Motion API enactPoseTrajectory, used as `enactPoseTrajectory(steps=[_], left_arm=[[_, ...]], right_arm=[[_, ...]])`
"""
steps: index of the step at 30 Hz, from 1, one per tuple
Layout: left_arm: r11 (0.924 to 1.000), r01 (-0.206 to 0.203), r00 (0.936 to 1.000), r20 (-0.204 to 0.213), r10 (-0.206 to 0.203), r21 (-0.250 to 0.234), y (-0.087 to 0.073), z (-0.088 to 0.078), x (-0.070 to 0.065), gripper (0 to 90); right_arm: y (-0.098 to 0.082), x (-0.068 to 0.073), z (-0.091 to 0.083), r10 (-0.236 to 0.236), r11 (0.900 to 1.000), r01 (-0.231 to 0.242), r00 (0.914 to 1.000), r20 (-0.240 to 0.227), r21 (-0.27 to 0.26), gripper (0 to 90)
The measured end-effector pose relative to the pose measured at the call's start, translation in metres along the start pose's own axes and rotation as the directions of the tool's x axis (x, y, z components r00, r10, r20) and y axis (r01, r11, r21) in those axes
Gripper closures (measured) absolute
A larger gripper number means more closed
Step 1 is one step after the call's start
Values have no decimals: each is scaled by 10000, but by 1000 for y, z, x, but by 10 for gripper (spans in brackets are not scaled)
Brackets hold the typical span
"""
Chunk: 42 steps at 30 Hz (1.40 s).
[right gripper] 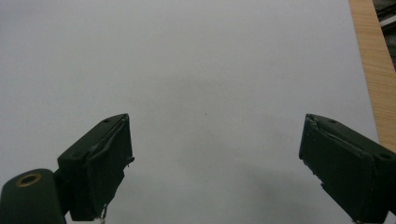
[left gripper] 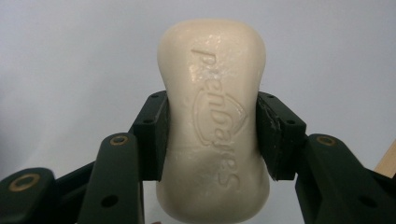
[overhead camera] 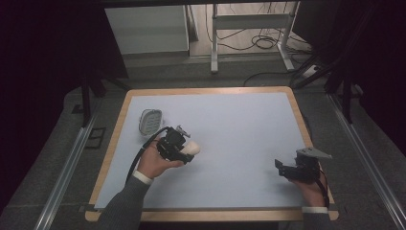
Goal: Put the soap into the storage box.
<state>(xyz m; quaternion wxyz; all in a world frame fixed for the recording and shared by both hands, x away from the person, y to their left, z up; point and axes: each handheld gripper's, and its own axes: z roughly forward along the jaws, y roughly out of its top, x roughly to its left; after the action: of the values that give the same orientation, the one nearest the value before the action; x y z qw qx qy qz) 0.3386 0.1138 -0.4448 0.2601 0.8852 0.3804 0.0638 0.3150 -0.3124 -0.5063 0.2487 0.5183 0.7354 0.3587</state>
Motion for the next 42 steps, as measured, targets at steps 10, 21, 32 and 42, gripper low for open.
enactPoseTrajectory(steps=[10,21,32,42], left_arm=[[9999,145,9998,-115,-146,-44,1,-4,9,496],[9995,323,9990,-304,-324,-32,2,-3,18,496],[9984,569,9973,-462,-568,2,2,-2,30,496],[9974,714,9951,-681,-714,-25,2,-9,39,496]], right_arm=[[-1,0,2,-31,10000,31,10000,12,83,95],[-1,0,1,-56,10000,56,10000,18,72,94],[-1,0,2,-84,9999,84,10000,-2,142,95],[-1,1,3,-93,9998,93,10000,-21,199,95]])
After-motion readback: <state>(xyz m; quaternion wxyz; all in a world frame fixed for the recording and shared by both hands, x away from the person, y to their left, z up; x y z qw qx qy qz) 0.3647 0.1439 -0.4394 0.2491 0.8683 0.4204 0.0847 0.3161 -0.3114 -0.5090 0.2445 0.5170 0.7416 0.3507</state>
